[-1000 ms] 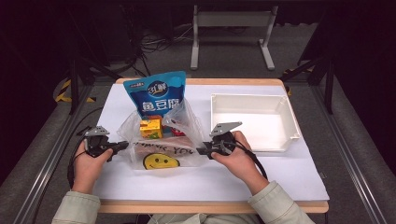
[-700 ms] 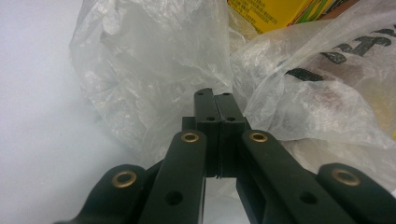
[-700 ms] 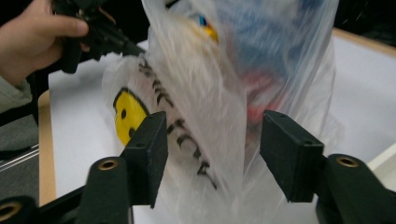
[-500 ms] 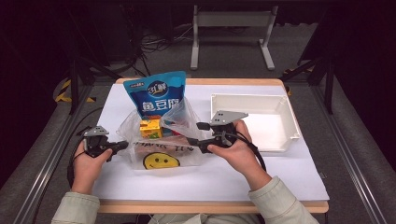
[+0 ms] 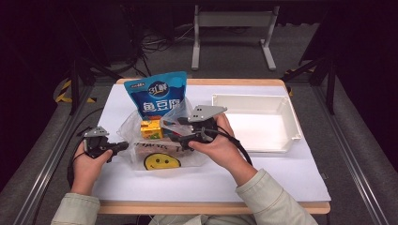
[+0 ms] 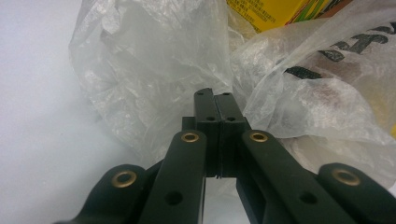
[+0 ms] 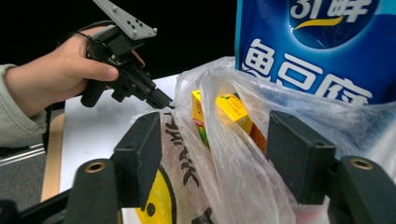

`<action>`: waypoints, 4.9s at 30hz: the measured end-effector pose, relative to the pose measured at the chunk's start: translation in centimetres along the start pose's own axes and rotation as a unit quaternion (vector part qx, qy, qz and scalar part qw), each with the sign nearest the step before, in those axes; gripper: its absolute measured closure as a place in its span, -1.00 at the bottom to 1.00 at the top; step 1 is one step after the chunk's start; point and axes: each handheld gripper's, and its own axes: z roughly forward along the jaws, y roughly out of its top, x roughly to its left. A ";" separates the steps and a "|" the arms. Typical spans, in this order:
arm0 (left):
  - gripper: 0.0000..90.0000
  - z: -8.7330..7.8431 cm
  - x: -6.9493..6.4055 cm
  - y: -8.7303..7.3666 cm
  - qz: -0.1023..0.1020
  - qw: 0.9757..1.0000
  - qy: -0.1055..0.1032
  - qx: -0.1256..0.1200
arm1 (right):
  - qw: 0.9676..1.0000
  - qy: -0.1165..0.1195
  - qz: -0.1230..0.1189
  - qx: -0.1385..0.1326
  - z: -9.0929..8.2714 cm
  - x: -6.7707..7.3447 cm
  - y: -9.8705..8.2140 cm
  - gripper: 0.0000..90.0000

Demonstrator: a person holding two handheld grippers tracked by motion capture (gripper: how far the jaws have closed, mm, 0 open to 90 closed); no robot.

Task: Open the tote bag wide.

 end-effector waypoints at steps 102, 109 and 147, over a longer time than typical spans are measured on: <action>1.00 -2.0 -0.2 0.3 0.000 0.999 -0.002 -0.052 | 0.990 -0.104 0.086 0.029 -1.0 -5.0 -3.6 -0.13; 1.00 -1.7 -0.5 0.5 0.004 0.998 -0.003 -0.059 | 0.988 -0.104 0.068 0.089 -0.9 -5.1 -5.0 0.94; 1.00 2.2 -0.1 0.5 0.009 1.000 0.011 0.009 | 0.971 -0.132 0.054 0.194 2.5 -2.7 -11.2 1.00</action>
